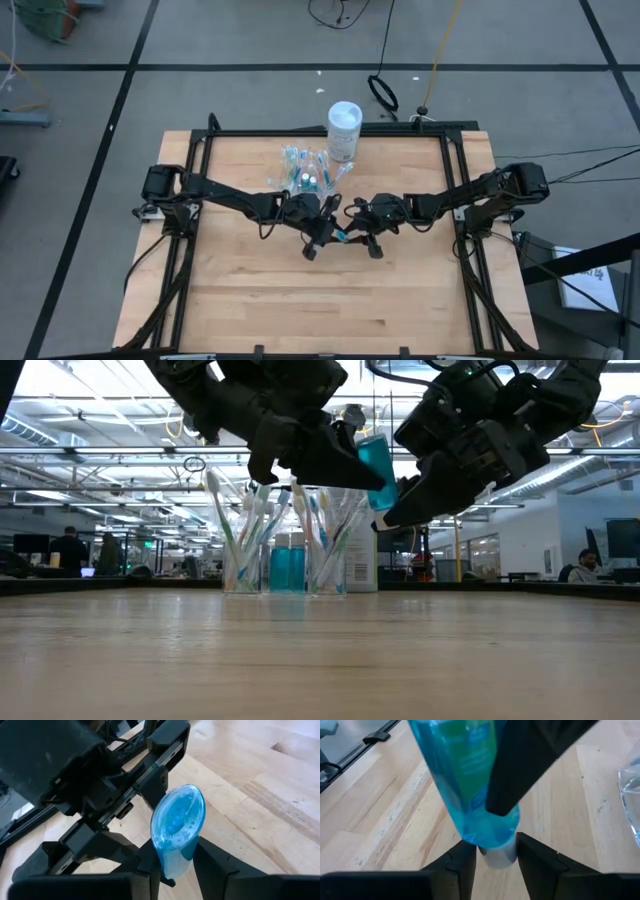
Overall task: Pick & Place toothbrushing station
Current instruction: Put the blue mouthwash into the transparent organizer
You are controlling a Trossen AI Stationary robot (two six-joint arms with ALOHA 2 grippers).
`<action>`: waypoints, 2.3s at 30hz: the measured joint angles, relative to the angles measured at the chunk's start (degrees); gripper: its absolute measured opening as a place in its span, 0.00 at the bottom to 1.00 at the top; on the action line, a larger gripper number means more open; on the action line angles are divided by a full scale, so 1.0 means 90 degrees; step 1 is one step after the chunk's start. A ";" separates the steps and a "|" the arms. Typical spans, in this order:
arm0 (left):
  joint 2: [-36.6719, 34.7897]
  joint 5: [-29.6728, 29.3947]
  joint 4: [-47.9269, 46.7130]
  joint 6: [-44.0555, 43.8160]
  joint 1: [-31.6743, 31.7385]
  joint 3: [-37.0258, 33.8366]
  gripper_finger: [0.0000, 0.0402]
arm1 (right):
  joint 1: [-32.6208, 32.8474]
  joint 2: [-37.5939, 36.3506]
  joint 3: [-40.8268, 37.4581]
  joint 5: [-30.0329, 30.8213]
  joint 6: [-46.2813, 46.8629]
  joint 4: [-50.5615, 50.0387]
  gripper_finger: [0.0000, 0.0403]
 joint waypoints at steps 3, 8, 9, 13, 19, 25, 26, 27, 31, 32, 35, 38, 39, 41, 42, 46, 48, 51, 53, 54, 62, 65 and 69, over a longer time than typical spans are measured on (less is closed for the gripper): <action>-0.0002 -0.0053 -0.0014 0.0064 -0.0009 0.0000 0.22 | -0.0003 0.0000 -0.0002 0.0032 0.0169 0.0015 0.35; -0.0005 -0.0059 -0.0026 0.0103 -0.0029 0.0005 0.21 | -0.0007 0.0000 -0.0002 0.0050 0.0197 0.0021 0.41; -0.0006 -0.0066 -0.0035 0.0103 -0.0045 0.0006 0.22 | -0.0009 0.0000 -0.0002 0.0049 0.0196 0.0026 0.43; -0.0009 -0.0104 -0.0035 0.0118 -0.0107 0.0008 0.22 | -0.0015 -0.0064 -0.0002 0.0035 0.0194 0.0003 0.48; -0.0024 -0.0389 -0.0023 0.0317 -0.0245 0.0022 0.22 | -0.0019 -0.0557 -0.0010 0.0033 0.0290 -0.0491 0.55; -0.0227 -0.1475 -0.0297 0.0811 -0.0463 0.0005 0.22 | -0.0027 -0.1115 0.0004 0.0059 0.0540 -0.1270 0.59; -0.0304 -0.1743 -0.0265 0.0880 -0.0515 0.0005 0.22 | -0.0027 -0.1149 0.0002 0.0059 0.0636 -0.1310 0.59; -0.0369 -0.2005 -0.0206 0.0975 -0.0573 0.0005 0.22 | -0.0027 -0.1192 0.0002 0.0059 0.0712 -0.1352 0.59; -0.0562 -0.3274 -0.0330 0.1597 -0.0815 0.0005 0.22 | -0.0026 -0.1373 0.0002 0.0044 0.0822 -0.1397 0.59; -0.0603 -0.3640 -0.0327 0.1804 -0.0880 0.0005 0.22 | -0.0027 -0.1394 0.0002 0.0047 0.0807 -0.1409 0.59; -0.0679 -0.4813 -0.0178 0.2448 -0.1031 0.0006 0.22 | -0.0024 -0.1411 0.0002 0.0238 0.0870 -0.1236 0.59; -0.0664 -0.5546 -0.0215 0.2897 -0.1115 0.0005 0.22 | -0.0034 -0.1411 -0.0002 0.0808 0.1354 -0.0853 0.59; -0.0658 -0.5634 -0.0255 0.2988 -0.1138 0.0003 0.22 | -0.0044 -0.1411 -0.0002 0.1016 0.1564 -0.0712 0.59; -0.0658 -0.5684 -0.0259 0.3056 -0.1215 0.0002 0.22 | -0.0078 -0.1412 -0.0001 0.1372 0.1962 -0.0480 0.59; -0.0661 -0.5729 -0.0232 0.3088 -0.1256 0.0002 0.22 | -0.0106 -0.1411 -0.0002 0.1481 0.2133 -0.0394 0.59; -0.0661 -0.6238 -0.0251 0.3507 -0.1434 0.0002 0.22 | -0.0186 -0.1411 -0.0002 0.1400 0.2892 0.0052 0.59; -0.0661 -0.6579 -0.0243 0.3793 -0.1493 0.0002 0.22 | -0.0187 -0.1411 -0.0002 0.1088 0.3293 0.0267 0.59; -0.0661 -0.6938 -0.0211 0.4288 -0.1569 0.0002 0.22 | -0.0185 -0.1411 -0.0002 0.0661 0.3899 0.0511 0.59; -0.0661 -0.7085 -0.0187 0.4674 -0.1616 0.0002 0.22 | -0.0185 -0.1410 -0.0002 0.0545 0.4241 0.0603 0.59; -0.0661 -0.7100 -0.0183 0.4853 -0.1641 0.0002 0.22 | -0.0185 -0.1409 -0.0002 0.0530 0.4319 0.0645 0.59; -0.0661 -0.7058 0.0520 0.5648 -0.1853 0.0002 0.22 | -0.0257 -0.1406 -0.0002 0.1495 0.3938 0.0773 0.59; -0.0661 -0.7052 0.0845 0.6025 -0.1982 0.0002 0.22 | -0.0434 -0.1406 -0.0002 0.1484 0.4277 0.0789 0.59; -0.0661 -0.7038 0.0938 0.6674 -0.2096 0.0002 0.22 | -0.0703 -0.1404 -0.0002 0.1052 0.4722 0.1239 0.59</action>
